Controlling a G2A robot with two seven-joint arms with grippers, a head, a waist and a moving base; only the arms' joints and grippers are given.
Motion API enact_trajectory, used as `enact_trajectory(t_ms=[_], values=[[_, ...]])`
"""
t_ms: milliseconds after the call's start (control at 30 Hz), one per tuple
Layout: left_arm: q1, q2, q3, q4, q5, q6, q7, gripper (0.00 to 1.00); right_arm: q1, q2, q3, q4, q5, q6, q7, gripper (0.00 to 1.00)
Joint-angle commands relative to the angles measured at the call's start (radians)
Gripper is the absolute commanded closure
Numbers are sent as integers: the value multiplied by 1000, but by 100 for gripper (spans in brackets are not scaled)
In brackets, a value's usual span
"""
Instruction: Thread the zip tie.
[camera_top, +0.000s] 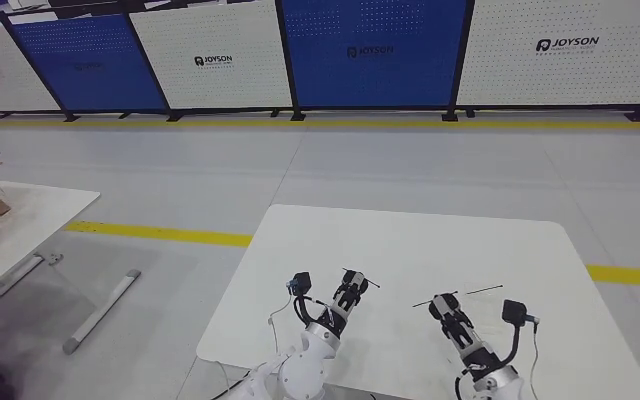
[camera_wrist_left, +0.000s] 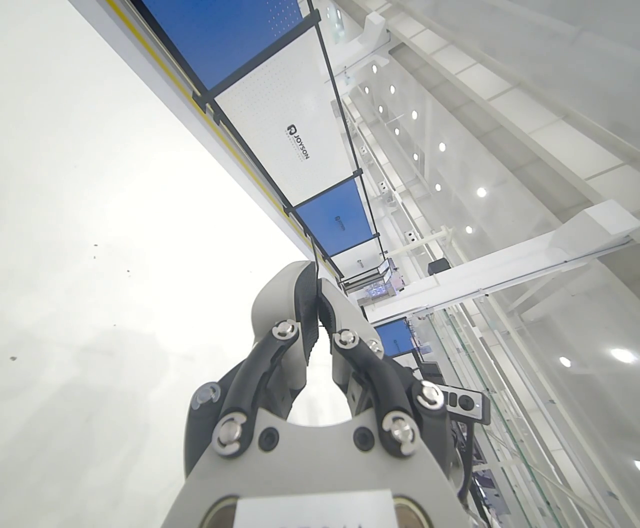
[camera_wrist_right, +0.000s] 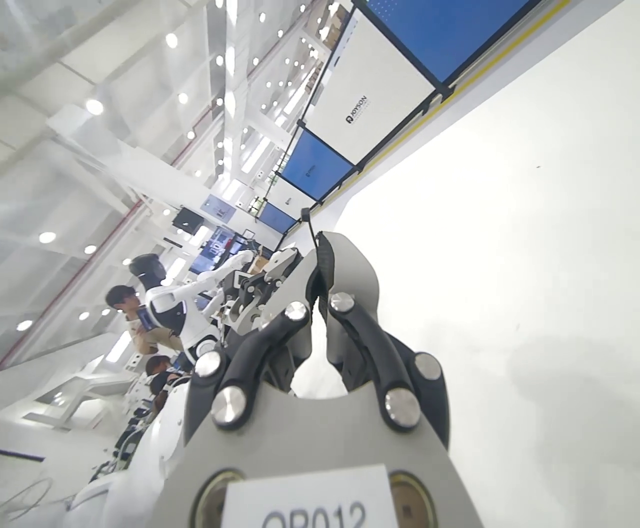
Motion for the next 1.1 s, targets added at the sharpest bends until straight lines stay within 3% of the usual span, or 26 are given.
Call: enact_trajectory(t_ms=[0,300,433,633,867,1000,1067], values=[[0,0,0,0,0,0,0,100,6,-6,-23,16,-23,9,-17,100],[0,0,0,0,0,0,0,100,11,-9,-32,17,-31,21,-30,100],[-10,-2,23,20,83,33,-14,100,11,-9,-32,17,-31,21,-30,100],[-15,-7,34,18,71,19,-23,100,11,-9,-31,18,-30,23,-33,100],[-15,-7,34,18,71,19,-23,100,31,-30,-73,22,-37,90,-127,100],[-15,-7,34,18,71,19,-23,100,74,-51,-147,51,-109,167,-174,100],[-15,-7,34,18,71,19,-23,100,74,-51,-147,51,-109,167,-174,100]])
